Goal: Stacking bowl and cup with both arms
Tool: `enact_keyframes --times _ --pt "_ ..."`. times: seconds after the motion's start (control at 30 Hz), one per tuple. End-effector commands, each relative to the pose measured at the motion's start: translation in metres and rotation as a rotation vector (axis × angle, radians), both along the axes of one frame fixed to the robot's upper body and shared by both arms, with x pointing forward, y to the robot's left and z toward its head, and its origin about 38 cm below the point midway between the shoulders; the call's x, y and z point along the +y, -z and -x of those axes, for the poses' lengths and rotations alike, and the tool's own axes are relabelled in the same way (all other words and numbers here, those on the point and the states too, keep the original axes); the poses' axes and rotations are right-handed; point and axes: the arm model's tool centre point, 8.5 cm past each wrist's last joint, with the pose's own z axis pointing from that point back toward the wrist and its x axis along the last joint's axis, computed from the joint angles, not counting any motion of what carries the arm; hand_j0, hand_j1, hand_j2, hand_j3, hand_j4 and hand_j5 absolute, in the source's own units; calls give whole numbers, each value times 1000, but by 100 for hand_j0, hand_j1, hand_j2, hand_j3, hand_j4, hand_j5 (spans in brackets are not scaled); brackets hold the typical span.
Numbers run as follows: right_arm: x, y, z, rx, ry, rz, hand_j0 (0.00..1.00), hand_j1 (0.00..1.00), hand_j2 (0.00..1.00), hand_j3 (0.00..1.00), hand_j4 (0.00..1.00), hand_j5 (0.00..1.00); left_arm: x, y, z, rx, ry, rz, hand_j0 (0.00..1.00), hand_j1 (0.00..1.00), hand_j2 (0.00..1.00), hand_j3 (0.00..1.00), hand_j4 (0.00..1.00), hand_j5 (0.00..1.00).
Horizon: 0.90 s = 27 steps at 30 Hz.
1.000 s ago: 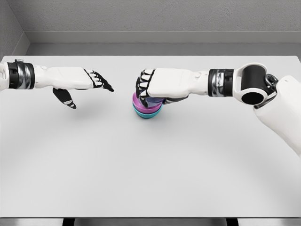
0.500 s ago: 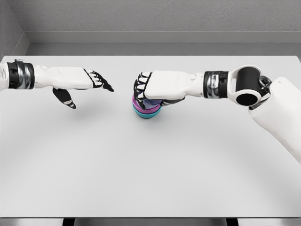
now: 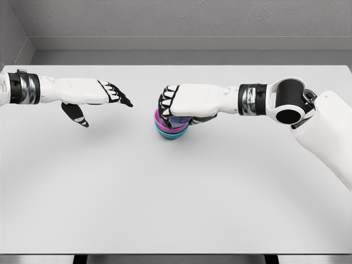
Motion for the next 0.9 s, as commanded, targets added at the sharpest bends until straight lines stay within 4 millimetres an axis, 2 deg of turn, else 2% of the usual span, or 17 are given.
enact_keyframes --times 0.0,0.07,0.13,0.17,0.2,0.27,0.37,0.6,0.73,0.77,0.87 --pt "0 0 0 2 3 -3 46 46 46 46 46 46 0 -1 0 1 -3 5 100 100 100 100 100 100" --pt "0 0 -1 -5 5 3 50 50 50 50 50 50 0 -1 0 1 -4 7 100 100 100 100 100 100" --pt "0 0 -1 -6 5 4 61 61 61 61 61 61 0 -1 0 1 -3 5 100 100 100 100 100 100" --pt "0 0 -1 -6 5 4 62 62 62 62 62 62 0 -1 0 1 -4 7 100 100 100 100 100 100" --pt "0 -1 -1 -8 6 5 71 71 71 71 71 71 0 -1 0 1 -3 5 100 100 100 100 100 100" --pt "1 -1 -1 -10 4 4 78 78 78 78 78 78 0 -1 0 1 -3 5 100 100 100 100 100 100" --pt "1 -2 -2 -18 7 8 100 100 100 100 100 100 0 -1 0 1 -4 7 100 100 100 100 100 100" --pt "2 -12 -1 -37 0 -6 100 100 100 100 100 100 0 -1 0 1 -3 5 100 100 100 100 100 100" --pt "-5 -41 -2 -100 12 -63 100 100 100 100 100 100 0 -1 0 1 -4 7 100 100 100 100 100 100" --pt "-10 -47 -4 -110 27 -74 100 100 100 100 100 100 0 -1 0 1 -4 7 100 100 100 100 100 100" --pt "-45 -72 -13 -155 115 -136 100 100 100 100 100 100 0 -1 0 1 -3 5 100 100 100 100 100 100"
